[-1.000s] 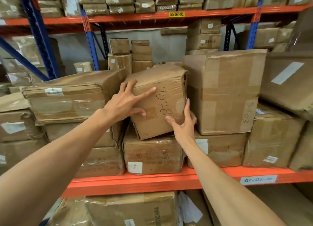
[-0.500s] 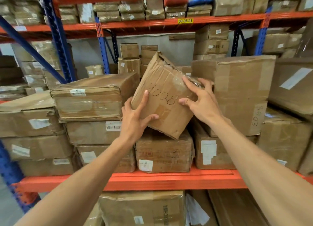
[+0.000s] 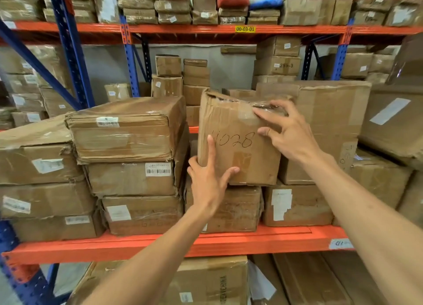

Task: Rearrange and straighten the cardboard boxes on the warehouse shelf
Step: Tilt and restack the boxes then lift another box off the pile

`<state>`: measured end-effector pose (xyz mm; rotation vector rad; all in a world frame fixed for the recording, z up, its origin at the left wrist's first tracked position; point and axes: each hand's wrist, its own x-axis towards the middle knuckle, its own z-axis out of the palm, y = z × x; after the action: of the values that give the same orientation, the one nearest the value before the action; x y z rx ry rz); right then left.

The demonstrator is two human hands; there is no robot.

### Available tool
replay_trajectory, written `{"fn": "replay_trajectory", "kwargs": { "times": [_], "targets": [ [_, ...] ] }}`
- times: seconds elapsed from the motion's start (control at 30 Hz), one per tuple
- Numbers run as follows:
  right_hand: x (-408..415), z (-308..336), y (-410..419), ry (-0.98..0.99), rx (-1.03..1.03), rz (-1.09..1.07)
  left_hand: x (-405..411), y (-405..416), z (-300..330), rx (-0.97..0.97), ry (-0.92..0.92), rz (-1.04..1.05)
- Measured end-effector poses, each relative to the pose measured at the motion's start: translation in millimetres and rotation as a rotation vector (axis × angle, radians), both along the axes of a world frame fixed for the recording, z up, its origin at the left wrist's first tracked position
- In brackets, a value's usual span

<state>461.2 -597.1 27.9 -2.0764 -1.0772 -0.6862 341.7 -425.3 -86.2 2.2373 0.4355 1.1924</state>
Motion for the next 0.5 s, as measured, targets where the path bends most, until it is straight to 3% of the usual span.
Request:
{"fn": "replay_trajectory", "kwargs": {
  "times": [0.1, 0.23, 0.33, 0.5],
  "targets": [
    [-1, 4, 4, -0.011, -0.139, -0.004, 4, -2, -23, -0.091, 0.020, -0.024],
    [-4, -31, 7, -0.103, -0.112, 0.029, -5, 12, -37, -0.062, 0.127, -0.052],
    [5, -46, 12, -0.135, -0.069, 0.057, -14, 18, -21, 0.134, 0.259, 0.062],
    [16, -63, 22, 0.048, -0.030, 0.097, -20, 41, 40, 0.631, 0.090, 0.200]
  ]
}}
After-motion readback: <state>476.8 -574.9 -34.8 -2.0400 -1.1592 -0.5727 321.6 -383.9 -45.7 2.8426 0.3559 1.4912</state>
